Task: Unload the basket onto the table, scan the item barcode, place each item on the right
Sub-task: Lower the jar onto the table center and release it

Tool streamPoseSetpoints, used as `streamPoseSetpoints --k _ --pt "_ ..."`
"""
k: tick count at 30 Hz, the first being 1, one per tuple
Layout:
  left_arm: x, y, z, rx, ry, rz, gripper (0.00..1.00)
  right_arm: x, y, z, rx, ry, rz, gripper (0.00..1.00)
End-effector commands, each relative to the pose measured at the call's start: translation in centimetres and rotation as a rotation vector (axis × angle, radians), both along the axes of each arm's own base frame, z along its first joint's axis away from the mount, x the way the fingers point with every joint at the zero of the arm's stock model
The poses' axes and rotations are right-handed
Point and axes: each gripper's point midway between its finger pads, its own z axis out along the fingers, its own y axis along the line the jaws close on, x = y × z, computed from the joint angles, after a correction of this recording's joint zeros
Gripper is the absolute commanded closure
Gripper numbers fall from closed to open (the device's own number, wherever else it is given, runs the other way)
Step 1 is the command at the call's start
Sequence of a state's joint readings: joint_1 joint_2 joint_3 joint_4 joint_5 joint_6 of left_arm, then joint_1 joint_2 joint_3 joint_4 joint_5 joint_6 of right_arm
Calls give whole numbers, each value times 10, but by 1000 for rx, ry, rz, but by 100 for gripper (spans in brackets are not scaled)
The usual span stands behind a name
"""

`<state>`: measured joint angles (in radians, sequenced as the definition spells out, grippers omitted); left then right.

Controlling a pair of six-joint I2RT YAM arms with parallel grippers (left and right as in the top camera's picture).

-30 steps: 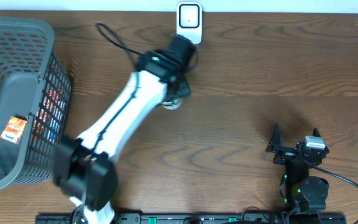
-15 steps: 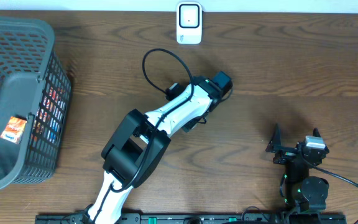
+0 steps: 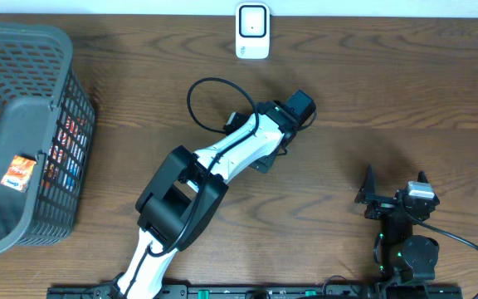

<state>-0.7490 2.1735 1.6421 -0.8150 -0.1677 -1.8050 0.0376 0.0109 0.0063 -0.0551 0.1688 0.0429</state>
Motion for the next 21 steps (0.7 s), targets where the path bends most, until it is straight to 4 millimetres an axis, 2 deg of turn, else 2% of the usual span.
streamPoseSetpoints --k 1,6,14,21 --pt "-9 3 -6 2 43 19 5 0 -1 0 12 -1 -5 1" --pt "-7 2 7 -1 26 -47 5 0 -1 0 12 -1 -5 1" --pt "1 1 93 -30 -124 -325 4 0 -1 0 12 -1 -5 1" --pt "-2 16 167 56 -280 -593 4 0 -1 0 12 -1 -5 1"
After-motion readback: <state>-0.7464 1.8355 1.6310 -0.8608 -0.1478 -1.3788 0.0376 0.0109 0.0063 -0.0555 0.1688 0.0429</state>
